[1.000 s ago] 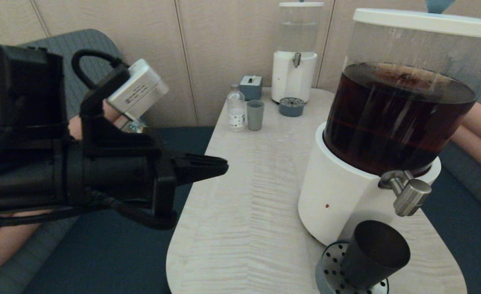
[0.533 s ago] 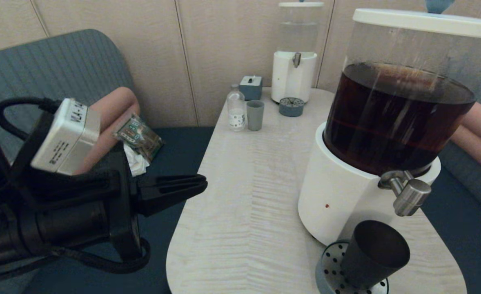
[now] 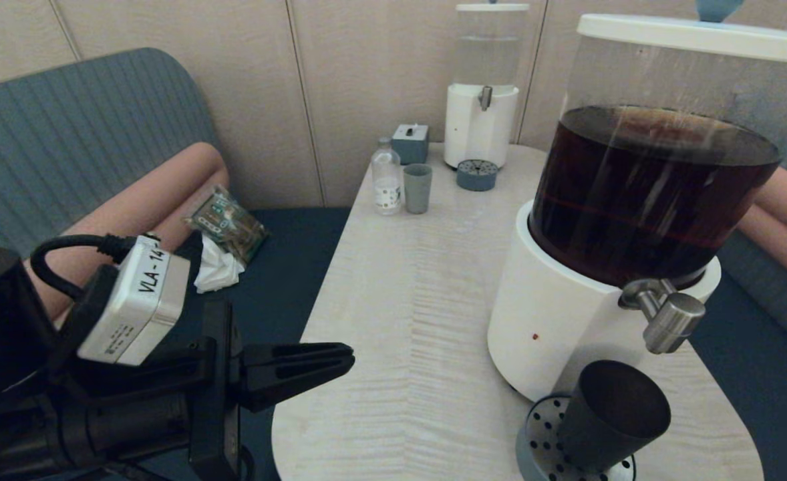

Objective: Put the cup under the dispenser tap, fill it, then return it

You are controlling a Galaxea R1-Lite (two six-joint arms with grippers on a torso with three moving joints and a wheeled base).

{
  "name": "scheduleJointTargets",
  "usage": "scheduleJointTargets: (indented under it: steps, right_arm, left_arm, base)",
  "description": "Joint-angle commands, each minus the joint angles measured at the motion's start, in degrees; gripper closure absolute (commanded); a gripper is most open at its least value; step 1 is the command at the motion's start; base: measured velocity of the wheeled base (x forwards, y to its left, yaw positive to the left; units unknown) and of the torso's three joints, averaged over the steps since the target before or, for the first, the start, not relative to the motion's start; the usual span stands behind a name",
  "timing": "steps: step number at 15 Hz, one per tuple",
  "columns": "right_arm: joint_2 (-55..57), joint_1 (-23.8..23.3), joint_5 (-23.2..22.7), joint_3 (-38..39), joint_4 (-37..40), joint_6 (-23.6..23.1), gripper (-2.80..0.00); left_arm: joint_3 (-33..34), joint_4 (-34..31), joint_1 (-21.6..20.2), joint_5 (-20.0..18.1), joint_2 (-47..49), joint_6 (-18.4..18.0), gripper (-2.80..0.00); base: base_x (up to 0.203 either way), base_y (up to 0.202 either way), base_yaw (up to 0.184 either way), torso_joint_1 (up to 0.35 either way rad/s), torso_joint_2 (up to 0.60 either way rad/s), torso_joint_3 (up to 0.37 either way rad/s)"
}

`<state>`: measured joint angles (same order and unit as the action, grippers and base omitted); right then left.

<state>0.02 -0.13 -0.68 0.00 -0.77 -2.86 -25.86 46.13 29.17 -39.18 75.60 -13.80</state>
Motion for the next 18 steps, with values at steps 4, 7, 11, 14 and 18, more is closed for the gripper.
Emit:
scheduleJointTargets:
  steps: [4, 7, 11, 14, 18]
  right_arm:
    - [-0.1, 0.0, 0.0, 0.2, 0.0, 0.0, 0.00]
    - [0.0, 0.0, 0.0, 0.2, 0.0, 0.0, 0.00]
    - [0.0, 0.0, 0.0, 0.2, 0.0, 0.0, 0.00]
    - [-0.1, 0.0, 0.0, 0.2, 0.0, 0.0, 0.00]
    - [0.0, 0.0, 0.0, 0.2, 0.0, 0.0, 0.00]
  left_arm:
    - [1.0, 4.7, 2.7, -0.9, 6.6, -1.0, 0.00]
    - [1.7, 9.4, 4.4, -1.0, 10.9, -1.0, -2.80]
    - [3.2, 16.1, 6.1, -1.1, 15.1, -1.2, -2.80]
    - [2.9, 17.8, 7.1, -1.2, 18.1, -1.3, -2.80]
    - [3.0, 19.1, 8.0, -0.9, 23.8, -0.8, -2.80]
  base:
    - [0.000, 0.000, 0.000, 0.000, 0.00, 0.000]
    - [0.000, 0.000, 0.000, 0.000, 0.00, 0.000]
    - [0.000, 0.000, 0.000, 0.000, 0.00, 0.000]
    - [0.000, 0.000, 0.000, 0.000, 0.00, 0.000]
    - [0.000, 0.000, 0.000, 0.000, 0.00, 0.000]
